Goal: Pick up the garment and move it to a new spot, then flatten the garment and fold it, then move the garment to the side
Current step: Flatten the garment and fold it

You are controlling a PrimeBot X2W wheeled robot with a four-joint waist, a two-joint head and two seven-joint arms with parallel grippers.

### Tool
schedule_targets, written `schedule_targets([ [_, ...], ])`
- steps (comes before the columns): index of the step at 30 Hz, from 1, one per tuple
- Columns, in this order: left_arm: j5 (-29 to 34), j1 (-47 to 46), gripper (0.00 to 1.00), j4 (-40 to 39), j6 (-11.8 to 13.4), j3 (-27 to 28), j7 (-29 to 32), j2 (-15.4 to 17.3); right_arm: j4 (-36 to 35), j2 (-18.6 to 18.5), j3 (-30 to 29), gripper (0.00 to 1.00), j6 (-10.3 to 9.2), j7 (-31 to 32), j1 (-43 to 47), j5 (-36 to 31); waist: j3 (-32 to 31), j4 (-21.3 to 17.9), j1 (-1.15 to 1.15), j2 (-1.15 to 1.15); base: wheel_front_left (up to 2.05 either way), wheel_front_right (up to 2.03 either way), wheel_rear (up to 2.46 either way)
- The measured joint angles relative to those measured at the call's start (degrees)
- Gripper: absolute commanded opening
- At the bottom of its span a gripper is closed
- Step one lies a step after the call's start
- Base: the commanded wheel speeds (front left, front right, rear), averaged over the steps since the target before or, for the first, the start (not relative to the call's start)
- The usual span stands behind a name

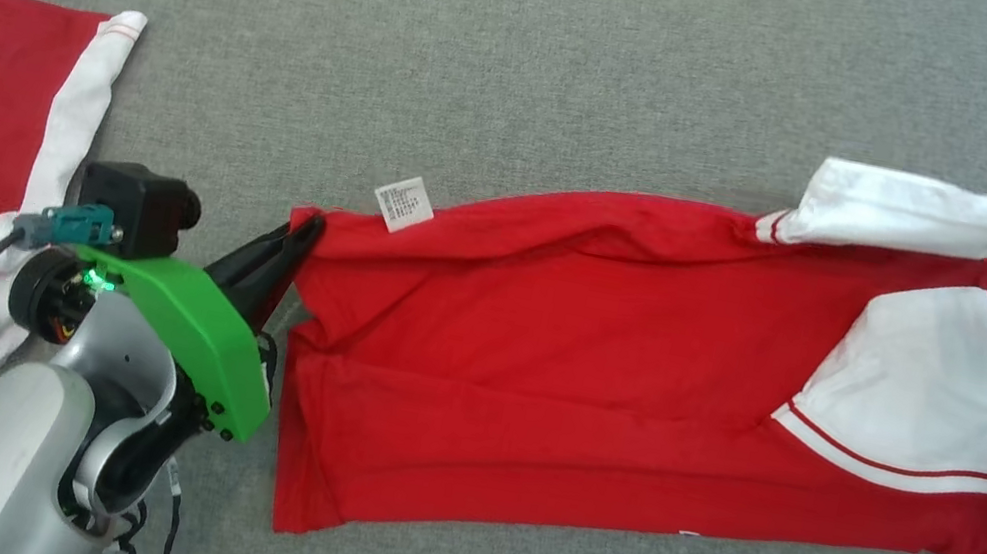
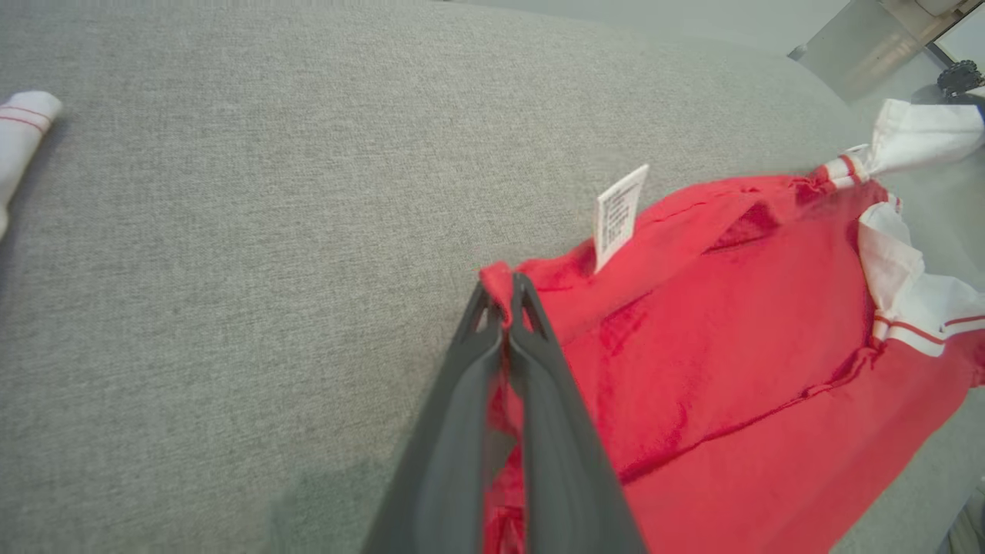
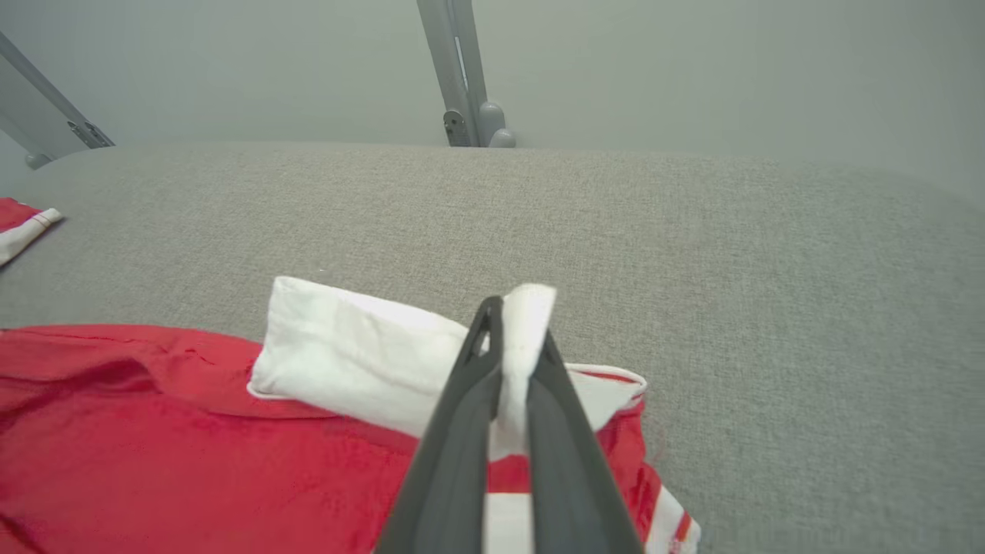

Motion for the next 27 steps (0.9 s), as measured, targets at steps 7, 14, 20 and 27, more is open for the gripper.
schedule_targets([
  [7, 1.93, 6.95, 0.0, -0.94, -0.04, 0.11, -7.24, 0.9, -4.52, 1.47, -3.03, 0.0, 0.0, -2.6, 11.27, 0.58, -2.85, -1.99, 0.0, 0.0, 0.0, 0.0, 0.0],
  [14, 3.81, 13.6, 0.0, 0.02, -0.54, -0.21, -16.36, 0.02, -7.37, 6.93, -7.1, 0.0, 0.0, -5.28, 22.42, 1.51, -5.14, -3.42, 0.0, 0.0, 0.0, 0.0, 0.0],
  [20, 6.21, 17.22, 0.0, 3.46, -0.82, -1.64, -23.08, -0.64, -5.42, 9.84, -7.11, 0.0, 0.0, -5.54, 24.92, -0.82, -6.0, -4.65, 0.0, 0.0, 0.0, 0.0, 0.0],
  [27, 7.95, 18.66, 1.0, 8.57, 0.86, -2.31, -28.35, -3.5, -2.13, 10.29, -7.42, 1.0, 0.0, -4.68, 24.92, -2.66, -6.49, -4.96, 0.0, 0.0, 0.0, 0.0, 0.0],
])
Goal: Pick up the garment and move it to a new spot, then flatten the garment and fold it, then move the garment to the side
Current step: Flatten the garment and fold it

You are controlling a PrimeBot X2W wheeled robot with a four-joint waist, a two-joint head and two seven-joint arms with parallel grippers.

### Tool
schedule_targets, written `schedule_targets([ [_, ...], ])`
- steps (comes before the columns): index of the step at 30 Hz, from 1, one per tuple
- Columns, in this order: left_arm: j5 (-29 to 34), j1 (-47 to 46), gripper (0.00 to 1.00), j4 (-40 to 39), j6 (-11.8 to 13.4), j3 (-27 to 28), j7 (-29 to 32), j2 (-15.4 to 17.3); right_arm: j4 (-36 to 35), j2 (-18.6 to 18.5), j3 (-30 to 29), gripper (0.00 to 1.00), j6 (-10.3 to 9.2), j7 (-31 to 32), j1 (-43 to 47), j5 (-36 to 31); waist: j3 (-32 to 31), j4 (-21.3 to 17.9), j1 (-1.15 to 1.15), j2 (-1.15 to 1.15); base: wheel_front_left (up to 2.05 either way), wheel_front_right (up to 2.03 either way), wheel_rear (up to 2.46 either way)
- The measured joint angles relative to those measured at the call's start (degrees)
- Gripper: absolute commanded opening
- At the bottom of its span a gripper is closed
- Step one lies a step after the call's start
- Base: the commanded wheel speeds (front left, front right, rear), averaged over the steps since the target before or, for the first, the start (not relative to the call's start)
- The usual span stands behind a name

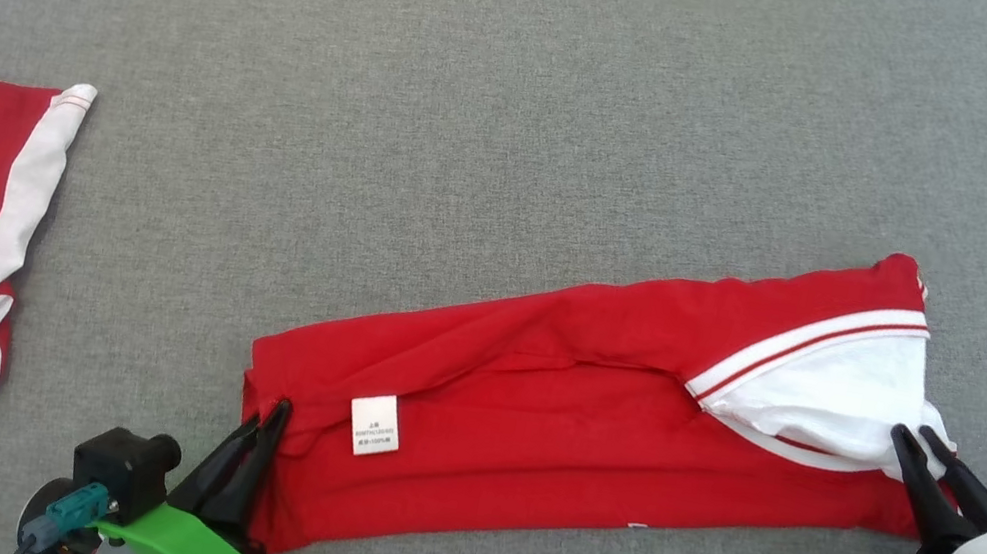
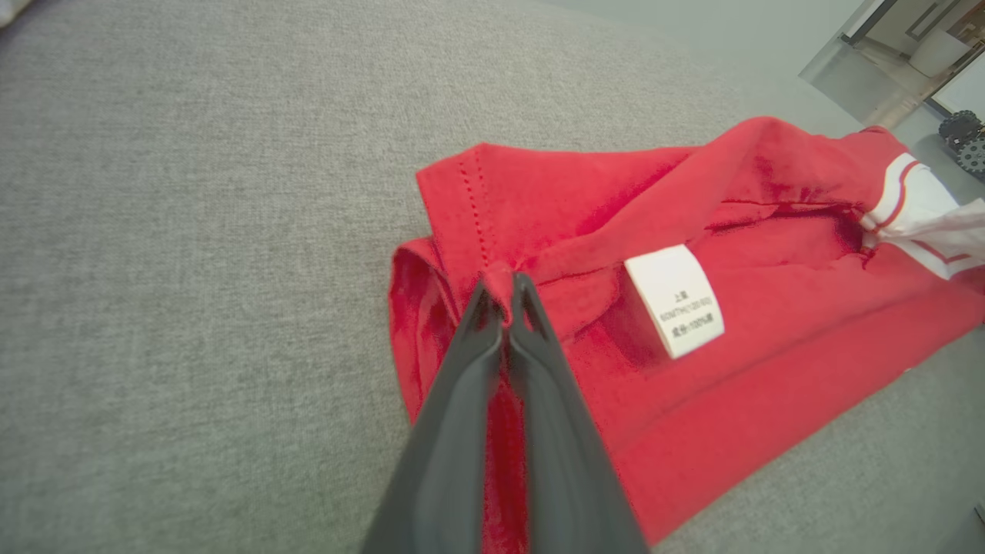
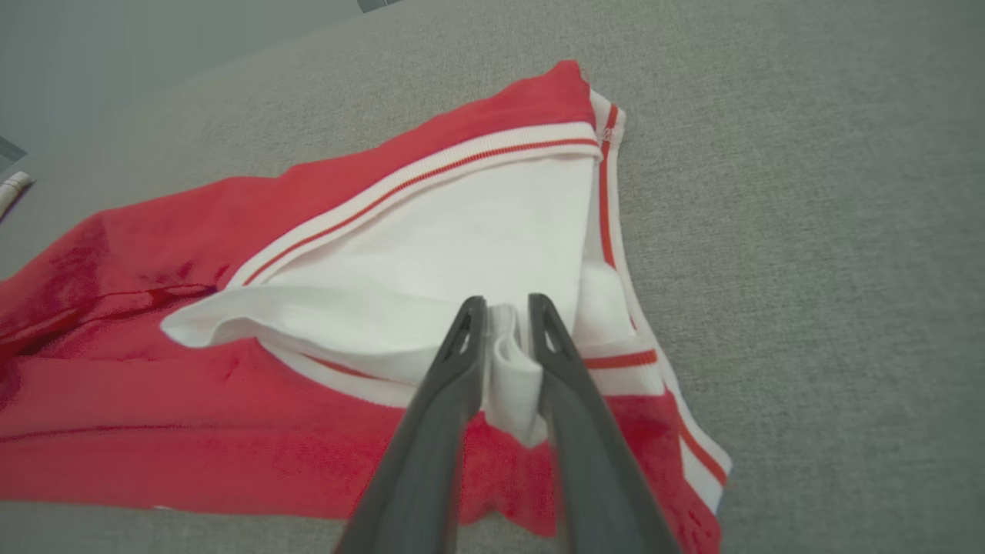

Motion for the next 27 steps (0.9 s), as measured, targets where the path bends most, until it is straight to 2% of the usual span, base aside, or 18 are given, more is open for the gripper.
schedule_targets([
  [2, 0.8, 0.05, 1.0, 1.14, 1.14, 0.32, -2.13, -0.68, 0.75, -0.77, -0.26, 1.0, -0.01, 0.94, 0.03, -1.02, -0.19, 0.1, 0.0, 0.0, 0.0, 0.0, 0.0],
  [6, 4.12, 1.29, 1.0, 0.37, 6.03, 3.98, -6.26, -0.74, -1.19, -0.94, -3.47, 1.0, 0.0, 1.71, -0.44, -1.09, -0.56, -0.21, 0.0, 0.0, 0.0, 0.0, 0.0],
  [9, 7.21, 3.73, 1.0, -4.61, 10.13, 8.39, -6.82, -2.1, -3.41, -0.49, -6.55, 1.0, 0.0, 2.98, -1.63, -1.04, -0.91, -0.74, 0.0, 0.0, 0.0, 0.0, 0.0],
  [12, 11.69, 5.78, 1.0, -11.32, 12.49, 13.38, -7.04, -5.05, -2.41, 0.52, -7.68, 1.0, -0.01, 5.71, -3.18, -3.76, -0.84, -0.9, 0.0, 0.0, 0.0, 0.0, 0.0],
  [15, 15.19, 7.41, 1.0, -13.41, 12.25, 15.93, -7.04, -7.64, 1.58, 3.01, -7.39, 1.0, -0.01, 7.84, -5.31, -6.17, -0.64, -0.46, 0.0, 0.0, 0.0, 0.0, 0.0],
  [19, 17.52, 7.88, 1.0, -14.43, 10.27, 17.88, -7.05, -10.6, 8.46, 5.95, -6.27, 1.0, 0.02, 8.78, -8.32, -7.01, -0.17, 0.52, 0.0, 0.0, 0.0, 0.0, 0.0],
  [23, 17.98, 7.78, 1.0, -13.55, 7.65, 19.06, -7.04, -12.23, 15.24, 5.64, -6.46, 1.0, 0.02, 7.2, -10.04, -9.17, 0.41, 1.92, 0.0, 0.0, 0.0, 0.0, 0.0],
  [27, 18.02, 7.76, 1.0, -13.08, 6.62, 20.49, -7.04, -13.0, 18.84, 5.25, -5.75, 1.0, 0.02, 6.42, -11.72, -9.49, 1.23, 3.12, 0.0, 0.0, 0.0, 0.0, 0.0],
])
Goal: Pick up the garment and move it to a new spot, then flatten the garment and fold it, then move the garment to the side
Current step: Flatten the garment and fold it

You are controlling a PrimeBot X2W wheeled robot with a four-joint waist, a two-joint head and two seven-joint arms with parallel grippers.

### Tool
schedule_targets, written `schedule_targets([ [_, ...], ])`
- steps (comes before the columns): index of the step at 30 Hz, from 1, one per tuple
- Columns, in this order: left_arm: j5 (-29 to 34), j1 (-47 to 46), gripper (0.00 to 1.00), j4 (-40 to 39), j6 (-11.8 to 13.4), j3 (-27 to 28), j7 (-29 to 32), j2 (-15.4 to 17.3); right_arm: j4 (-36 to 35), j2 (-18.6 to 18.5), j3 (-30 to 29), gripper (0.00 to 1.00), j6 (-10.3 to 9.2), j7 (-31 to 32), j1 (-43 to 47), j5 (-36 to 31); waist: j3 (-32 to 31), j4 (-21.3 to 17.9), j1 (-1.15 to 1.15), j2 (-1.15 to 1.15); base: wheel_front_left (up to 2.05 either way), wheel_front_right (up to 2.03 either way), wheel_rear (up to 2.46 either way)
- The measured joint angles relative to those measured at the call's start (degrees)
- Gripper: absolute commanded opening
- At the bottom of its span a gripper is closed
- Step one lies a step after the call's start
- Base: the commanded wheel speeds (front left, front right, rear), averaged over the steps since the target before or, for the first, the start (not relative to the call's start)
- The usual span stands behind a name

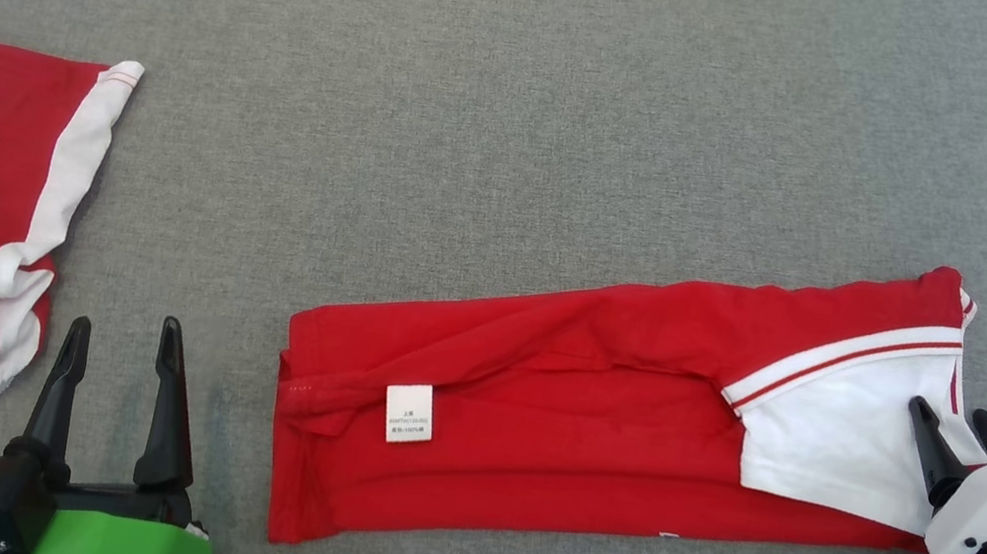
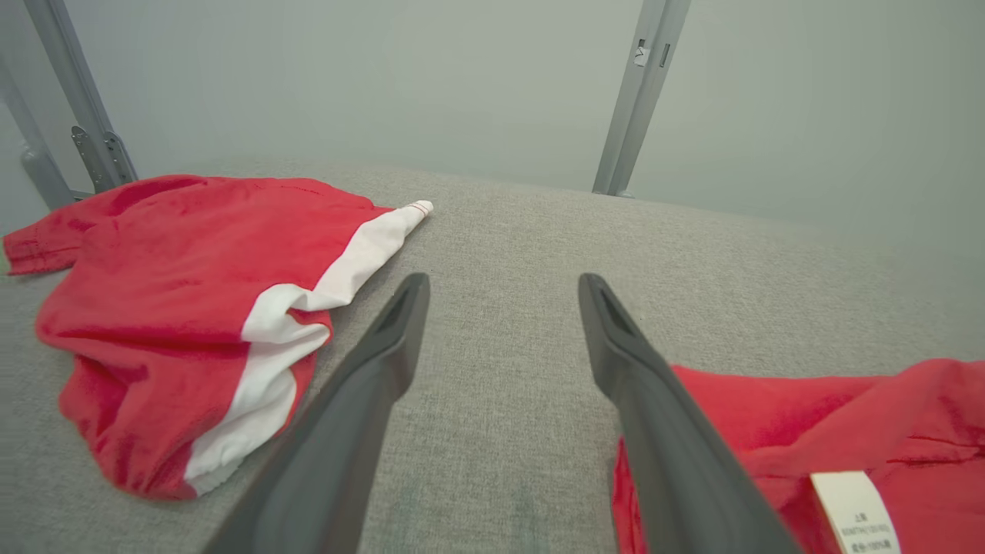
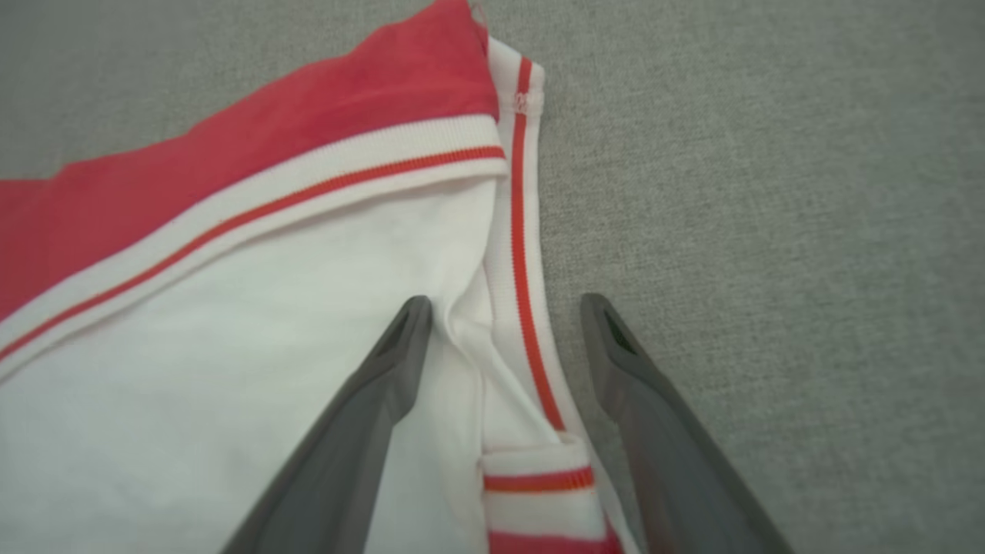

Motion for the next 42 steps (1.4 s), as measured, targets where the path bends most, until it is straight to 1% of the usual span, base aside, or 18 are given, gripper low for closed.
schedule_targets([
  [2, 0.2, 0.0, 1.0, 0.07, -0.51, 0.19, 0.0, -0.1, 1.54, -0.3, 0.6, 1.0, 0.01, 0.09, -0.85, 0.33, 0.41, 0.38, 0.0, 0.0, 0.0, 0.0, 0.0],
  [6, -0.44, -0.1, 1.0, 0.45, -0.62, -0.24, 0.0, -0.16, 4.46, 0.19, 2.52, 1.0, -0.03, 1.11, -3.26, 2.92, 0.97, 0.64, 0.0, 0.0, 0.0, 0.0, 0.0],
  [7, -0.46, -0.1, 1.0, 0.73, -0.62, -0.58, -0.01, -0.16, 4.58, 0.23, 3.24, 0.69, -0.22, 1.69, -3.49, 4.61, 0.91, 0.63, 0.0, 0.0, 0.0, 0.0, 0.0],
  [8, -0.46, -0.12, 1.0, 1.02, -0.62, -0.9, 0.0, -0.16, 4.33, 0.24, 4.02, 0.0, -0.4, 2.13, -3.7, 6.87, 0.79, 0.64, 0.0, 0.0, 0.0, 0.0, 0.0],
  [12, -0.9, -0.04, 1.0, 2.53, -0.69, -1.4, 0.0, -0.25, 2.58, -1.29, 7.32, 0.0, -0.07, 2.63, -3.31, 13.16, 0.01, 0.52, 0.0, 0.0, 0.0, 0.0, 0.0],
  [14, -0.99, -0.02, 1.0, 3.69, -1.48, -1.79, -0.01, -0.24, 3.27, -3.63, 7.26, 0.0, 0.11, 2.47, -3.06, 15.0, -0.53, 0.38, 0.0, 0.0, 0.0, 0.0, 0.0],
  [18, -0.66, -0.1, 1.0, 5.95, -3.28, -3.28, -0.02, -0.26, 8.69, -10.74, 2.27, 0.0, 0.02, 0.92, -2.74, 17.19, -1.98, 0.33, 0.0, 0.0, 0.0, 0.0, 0.0],
  [20, -0.73, -0.67, 1.0, 6.76, -3.59, -4.17, -0.01, -0.27, 11.18, -13.68, -0.59, 0.0, 0.01, -0.38, -2.67, 17.8, -2.72, 0.57, 0.0, 0.0, 0.0, 0.0, 0.0],
  [22, -1.29, -1.39, 1.0, 7.27, -3.45, -4.78, -0.02, -0.27, 12.14, -15.94, -2.61, 0.0, 0.01, -1.54, -1.97, 18.38, -3.55, 0.97, 0.0, 0.0, 0.0, 0.0, 0.0],
  [25, -2.18, -1.41, 1.0, 7.81, -2.92, -5.36, -0.01, -0.27, 9.4, -18.27, -3.16, 0.0, 0.0, -2.94, -0.59, 18.37, -4.89, 1.6, 0.0, 0.0, 0.0, 0.0, 0.0],
  [27, -2.63, -1.23, 1.0, 7.92, -2.53, -5.66, -0.01, -0.27, 3.86, -18.79, -2.13, 0.0, -0.01, -3.27, 0.49, 18.57, -5.81, 1.96, 0.0, 0.0, 0.0, 0.0, 0.0],
  [30, -4.25, -0.46, 1.0, 8.06, -1.67, -5.7, -0.01, -0.27, -7.17, -17.92, 1.98, 0.0, -0.01, -2.92, 4.09, 19.07, -7.02, 2.33, 0.0, 0.0, 0.0, 0.0, 0.0],
  [32, -4.61, -0.06, 1.0, 7.99, -1.43, -5.79, -0.02, -0.25, -13.7, -16.11, 5.83, 0.0, -0.03, -2.63, 6.41, 17.71, -7.49, 2.33, 0.0, 0.0, 0.0, 0.0, 0.0],
  [33, -4.61, -0.06, 1.0, 7.99, -1.43, -5.79, -0.02, -0.25, -13.7, -16.11, 5.83, 0.0, -0.03, -2.63, 6.41, 17.71, -7.49, 2.33, 0.0, 0.0, 0.0, 0.0, 0.0],
  [36, -4.69, -0.09, 1.0, 7.97, -1.34, -6.55, -0.02, -0.27, -20.89, -10.48, 11.87, 0.0, -0.03, -1.59, 7.59, 15.28, -7.27, 2.03, 0.0, 0.0, 0.0, 0.0, 0.0],
  [38, -4.76, -0.31, 1.0, 7.84, -1.03, -6.82, -0.03, -0.27, -22.52, -6.43, 15.37, 0.0, -0.03, -0.96, 7.42, 13.54, -6.77, 1.83, 0.0, 0.0, 0.0, 0.0, 0.0],
  [39, -4.71, -2.09, 1.0, 8.14, -0.99, -7.76, -0.09, -0.27, -19.3, 0.18, 19.56, 0.0, -0.03, -0.3, 4.72, 8.17, -5.45, 1.74, 0.0, 0.0, 0.0, 0.0, 0.0],
  [42, -4.55, -2.91, 1.0, 9.04, -1.27, -8.23, -0.09, -0.3, -15.6, 3.61, 20.9, 0.0, -0.04, -0.01, 3.49, 5.27, -4.83, 2.43, 0.0, 0.0, 0.0, 0.0, 0.0],
])
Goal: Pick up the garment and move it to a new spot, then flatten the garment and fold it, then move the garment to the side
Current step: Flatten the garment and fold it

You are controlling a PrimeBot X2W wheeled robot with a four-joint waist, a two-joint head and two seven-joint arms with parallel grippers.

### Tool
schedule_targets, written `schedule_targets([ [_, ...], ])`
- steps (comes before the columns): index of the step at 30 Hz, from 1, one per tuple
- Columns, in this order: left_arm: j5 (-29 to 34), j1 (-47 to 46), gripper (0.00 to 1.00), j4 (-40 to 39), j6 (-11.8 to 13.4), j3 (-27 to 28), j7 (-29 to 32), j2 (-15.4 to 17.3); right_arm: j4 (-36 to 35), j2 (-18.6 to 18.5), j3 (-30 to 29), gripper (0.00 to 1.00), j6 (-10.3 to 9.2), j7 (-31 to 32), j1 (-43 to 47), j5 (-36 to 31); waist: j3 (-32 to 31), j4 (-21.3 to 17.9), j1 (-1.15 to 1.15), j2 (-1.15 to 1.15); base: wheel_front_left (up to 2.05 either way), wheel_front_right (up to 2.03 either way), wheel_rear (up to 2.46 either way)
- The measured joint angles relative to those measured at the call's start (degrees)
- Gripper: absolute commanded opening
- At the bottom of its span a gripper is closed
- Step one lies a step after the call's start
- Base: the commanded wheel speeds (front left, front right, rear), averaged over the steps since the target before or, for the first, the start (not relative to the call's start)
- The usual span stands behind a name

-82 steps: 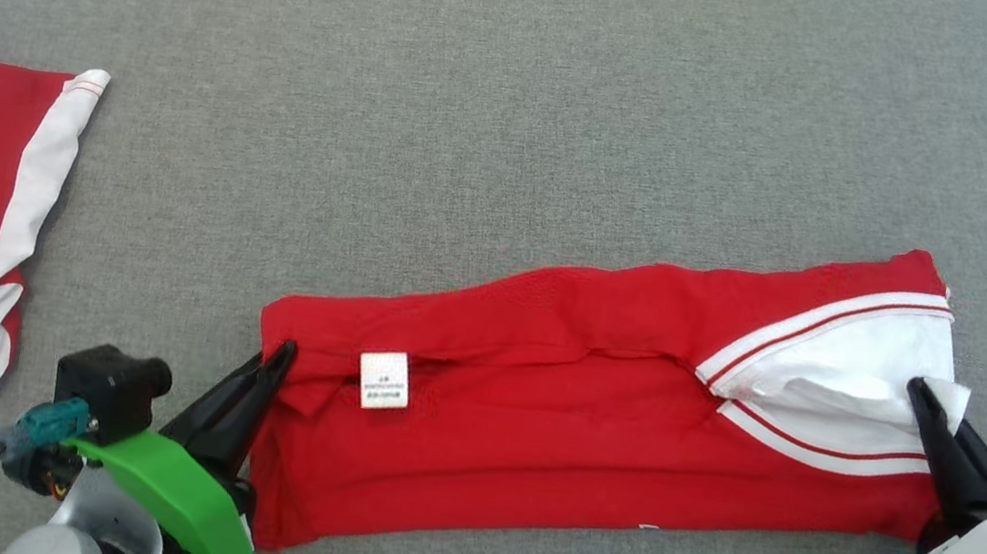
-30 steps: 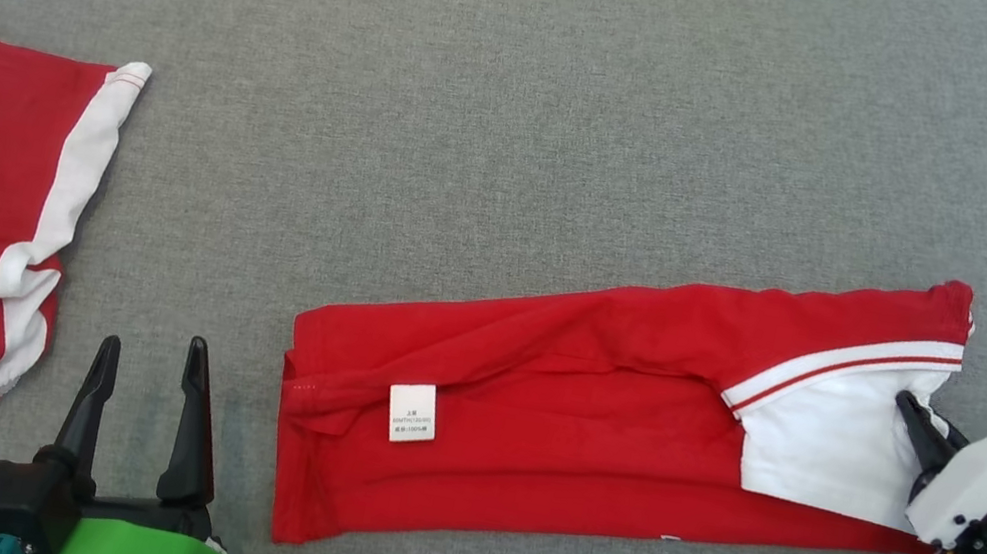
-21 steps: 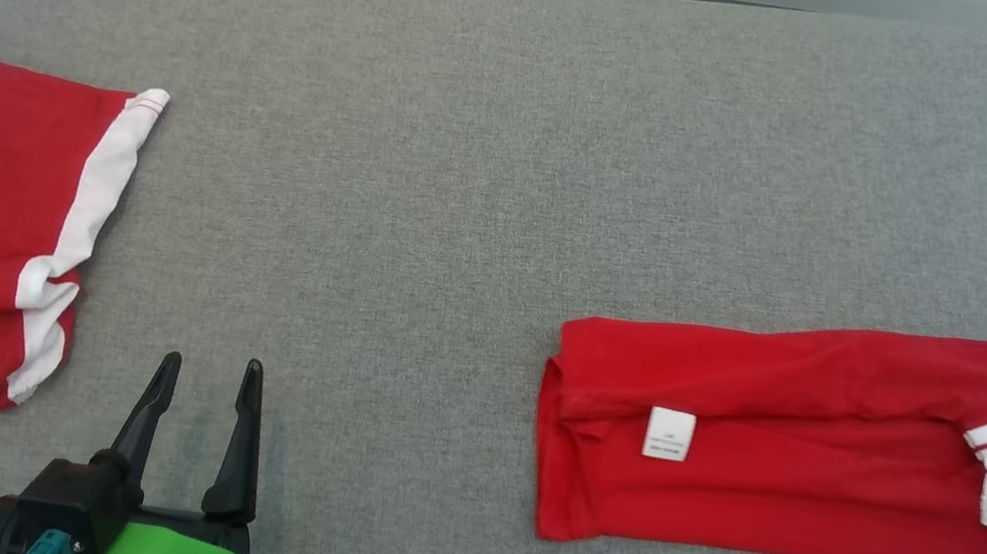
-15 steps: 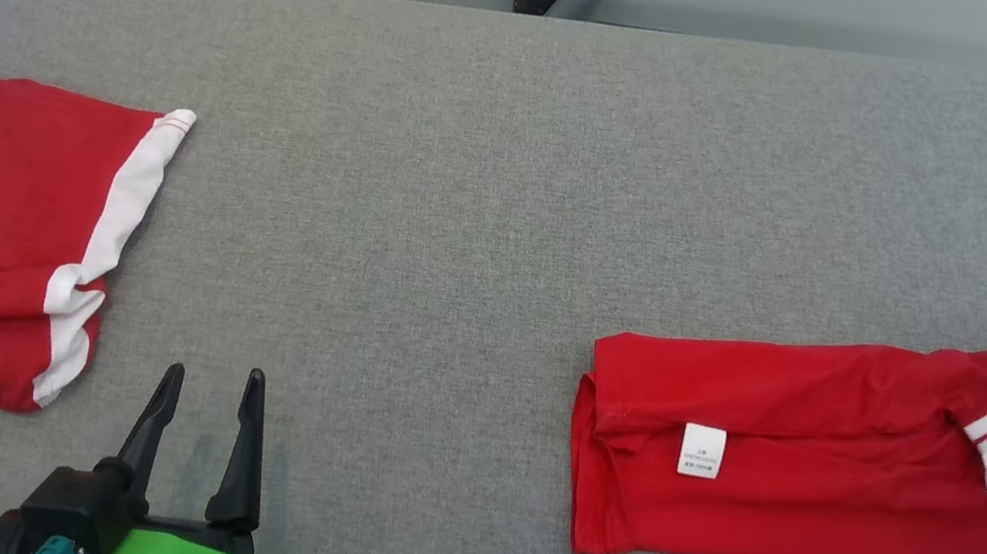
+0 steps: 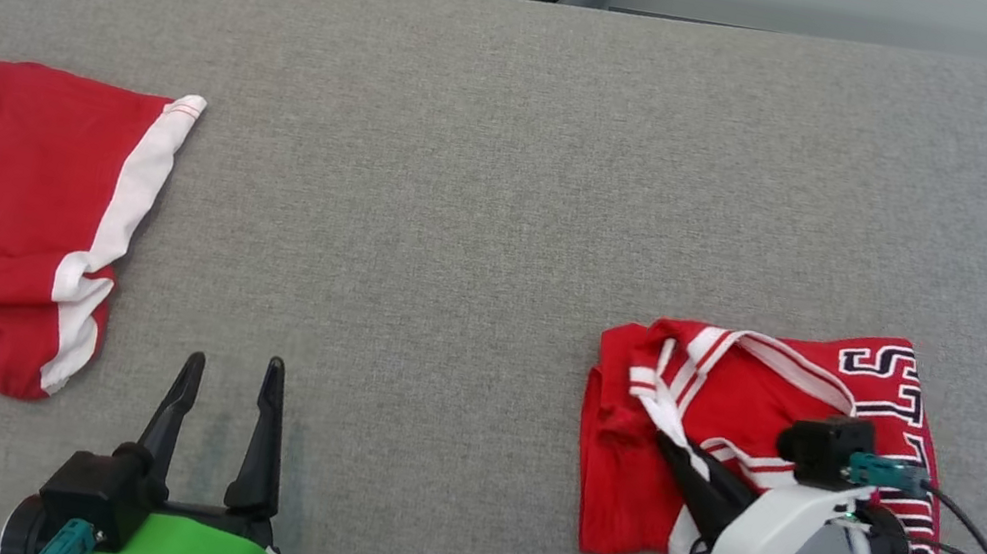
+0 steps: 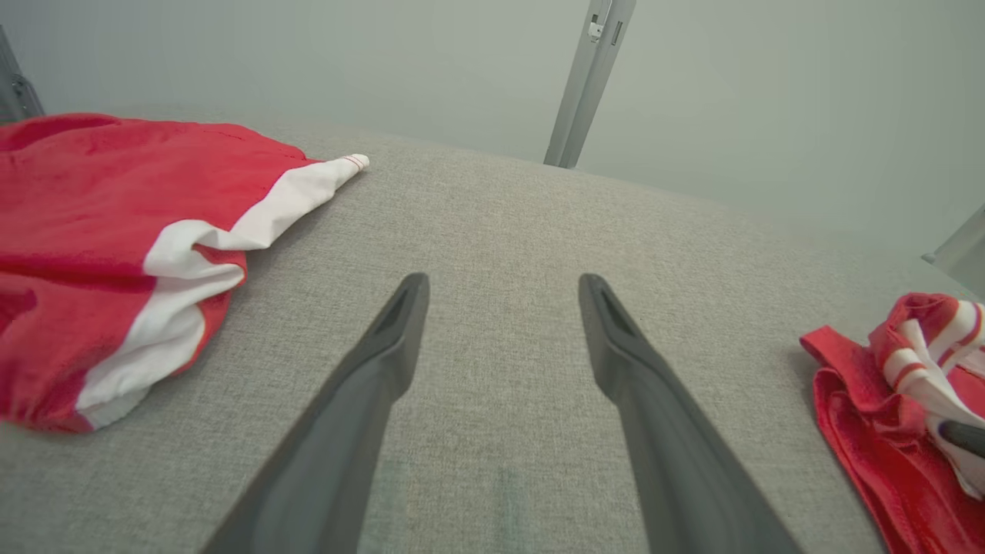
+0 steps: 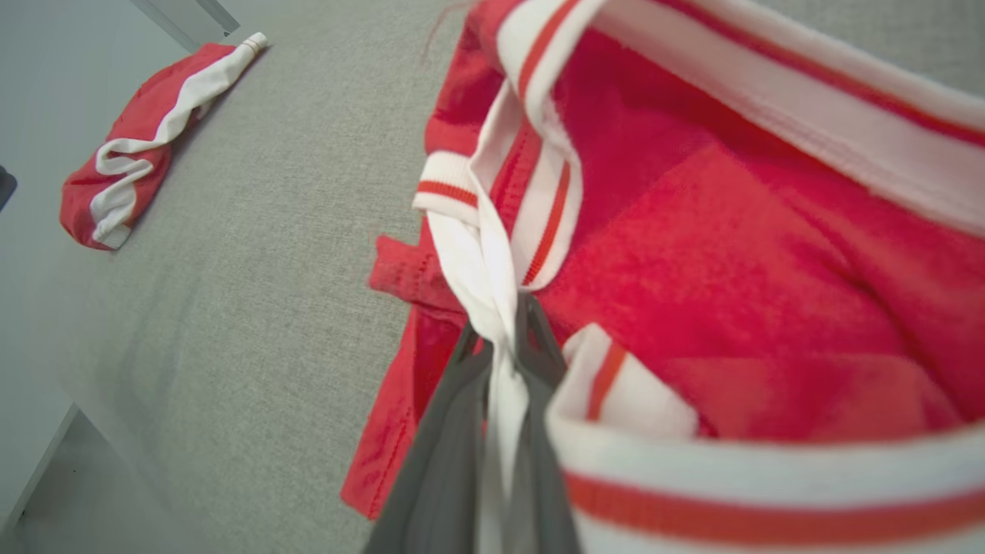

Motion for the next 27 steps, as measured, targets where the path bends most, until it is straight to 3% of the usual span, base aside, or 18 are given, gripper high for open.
schedule_targets([
  [5, -0.26, -0.19, 1.0, 0.26, 0.35, 0.75, 0.0, 0.02, 2.49, 3.19, 1.9, 0.0, 0.0, -0.89, -0.65, -2.19, 0.37, 1.52, 0.0, 0.0, 0.0, 0.0, 0.0],
  [7, -0.48, -0.08, 1.0, 0.45, 0.35, 0.49, 0.0, 0.02, 3.04, 3.46, 2.27, 0.58, 0.0, -1.33, -0.77, -2.94, 0.4, 1.75, 0.0, 0.0, 0.0, 0.0, 0.0],
  [8, -0.57, 0.03, 1.0, 0.49, 0.36, 0.32, 0.0, 0.02, 3.19, 3.74, 2.44, 1.0, 0.0, -1.56, -0.77, -3.37, 0.35, 1.74, 0.0, 0.0, 0.0, 0.0, 0.0],
  [12, -1.46, 1.32, 1.0, 0.68, 0.83, 0.2, 0.0, 0.01, -1.7, 3.24, 2.91, 1.0, 0.0, -2.76, 0.01, -5.56, -0.25, 1.17, 0.0, 0.0, 0.0, 0.0, 0.0],
  [16, -2.18, 3.49, 1.0, 0.44, 1.53, 1.37, 0.0, 0.0, -12.72, 2.8, -2.14, 1.0, 0.01, -5.03, 6.61, -4.26, -1.82, 0.86, 0.0, 0.0, 0.0, 0.0, 0.0],
  [20, -2.67, 6.04, 1.0, -0.03, 2.26, 2.5, 0.0, 0.01, -20.49, 2.0, -13.4, 1.0, 0.02, -9.13, 13.08, -6.21, -3.65, 0.13, 0.0, 0.0, 0.0, 0.0, 0.0],
  [23, -2.97, 6.67, 1.0, -0.4, 2.38, 2.02, 0.0, 0.01, -19.97, 3.92, -21.65, 1.0, 0.02, -12.45, 16.41, -8.4, -4.75, -0.74, 0.0, 0.0, 0.0, 0.0, 0.0],
  [24, -2.97, 6.71, 1.0, -0.44, 2.37, 1.6, 0.0, 0.01, -18.4, 4.68, -24.08, 0.83, 0.01, -13.51, 16.8, -9.34, -5.03, -1.05, 0.0, 0.0, 0.0, 0.0, 0.0],
  [25, -2.97, 6.7, 1.0, -0.46, 2.31, 1.23, 0.0, 0.01, -16.69, 4.37, -25.35, 0.49, 0.01, -14.36, 16.94, -11.56, -5.28, -1.32, 0.0, 0.0, 0.0, 0.0, 0.0],
  [27, -2.78, 6.62, 1.0, -0.35, 2.02, 0.65, 0.0, -0.01, -12.39, 5.08, -28.0, 0.31, 0.0, -16.21, 16.53, -12.74, -5.64, -1.84, 0.0, 0.0, 0.0, 0.0, 0.0],
])
